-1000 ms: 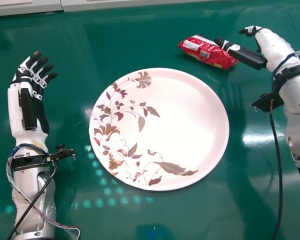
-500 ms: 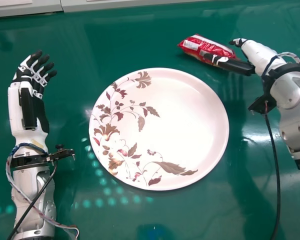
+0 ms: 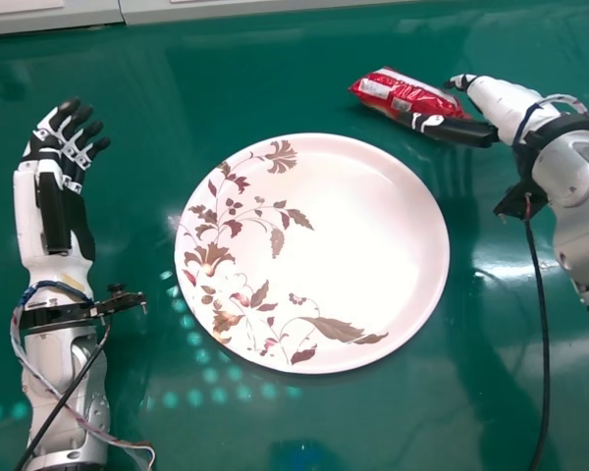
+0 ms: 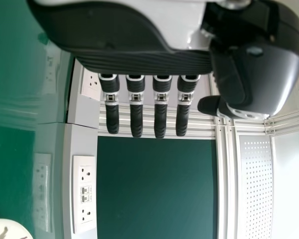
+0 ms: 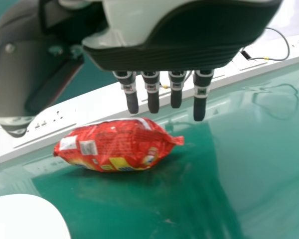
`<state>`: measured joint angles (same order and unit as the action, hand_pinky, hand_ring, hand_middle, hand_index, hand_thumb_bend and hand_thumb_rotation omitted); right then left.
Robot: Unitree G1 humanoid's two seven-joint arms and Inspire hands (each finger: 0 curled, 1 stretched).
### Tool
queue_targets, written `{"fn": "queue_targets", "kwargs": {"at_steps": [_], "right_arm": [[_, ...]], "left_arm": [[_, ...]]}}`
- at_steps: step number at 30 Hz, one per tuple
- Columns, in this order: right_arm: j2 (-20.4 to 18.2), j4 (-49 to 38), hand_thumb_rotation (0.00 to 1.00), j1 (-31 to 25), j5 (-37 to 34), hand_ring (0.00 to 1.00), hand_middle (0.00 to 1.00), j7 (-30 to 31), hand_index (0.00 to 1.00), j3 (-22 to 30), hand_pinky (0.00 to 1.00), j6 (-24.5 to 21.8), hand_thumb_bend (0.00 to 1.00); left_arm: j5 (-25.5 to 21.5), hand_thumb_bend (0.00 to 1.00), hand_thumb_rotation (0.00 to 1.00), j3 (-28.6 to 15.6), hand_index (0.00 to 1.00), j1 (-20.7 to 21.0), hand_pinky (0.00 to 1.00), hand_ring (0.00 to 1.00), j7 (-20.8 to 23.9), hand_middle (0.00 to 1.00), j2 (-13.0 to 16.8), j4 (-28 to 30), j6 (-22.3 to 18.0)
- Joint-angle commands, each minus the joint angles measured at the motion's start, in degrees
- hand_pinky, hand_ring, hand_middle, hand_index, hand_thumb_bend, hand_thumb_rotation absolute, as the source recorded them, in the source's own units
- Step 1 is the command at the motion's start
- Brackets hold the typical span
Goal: Pick up biscuit and place it in the plate
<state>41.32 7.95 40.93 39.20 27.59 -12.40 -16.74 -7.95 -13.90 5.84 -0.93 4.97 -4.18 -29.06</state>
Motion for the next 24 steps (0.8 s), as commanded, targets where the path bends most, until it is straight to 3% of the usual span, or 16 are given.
{"fn": "queue_targets", "kwargs": {"at_steps": [1, 4, 9, 17, 24], "right_arm": [[1.5, 1.1, 0.68, 0.9, 0.5, 0.97, 1.00, -0.8, 1.00, -0.1, 0.86, 2.0, 1.00], [2.2, 2.2, 0.71, 2.0, 2.4, 0.95, 1.00, -1.0, 0.98, -0.9, 0.82, 3.5, 1.00], [3.0, 3.0, 0.71, 4.2, 4.6, 0.96, 1.00, 0.7, 0.98, -2.1, 0.85, 4.3, 1.00], [4.1, 4.7, 0.73, 6.7, 7.5, 0.91, 0.96, 0.8, 0.94, -3.7, 0.79, 8.0, 1.00], [4.1, 6.3, 0.69, 8.8, 8.7, 0.93, 0.96, 2.8, 0.94, -4.6, 0.84, 9.5, 1.00]], "left_arm": [[-0.6, 0.08, 0.00, -0.5, 0.83, -1.8, 0.76, 0.81, -0.2, 0.83, -0.5, -2.3, -1.0], [-0.7, 0.07, 0.00, -0.5, 0.83, -1.7, 0.77, 0.82, -0.3, 0.84, -0.5, -2.5, -0.9], [-0.6, 0.08, 0.00, -0.4, 0.84, -1.6, 0.77, 0.81, -0.2, 0.84, -0.5, -2.4, -0.6], [-0.7, 0.09, 0.00, -0.6, 0.84, -1.5, 0.79, 0.82, -0.5, 0.84, -0.5, -2.5, -0.9], [-0.4, 0.09, 0.00, -0.5, 0.83, -1.7, 0.81, 0.83, -0.3, 0.84, -0.5, -2.0, -0.8]]}}
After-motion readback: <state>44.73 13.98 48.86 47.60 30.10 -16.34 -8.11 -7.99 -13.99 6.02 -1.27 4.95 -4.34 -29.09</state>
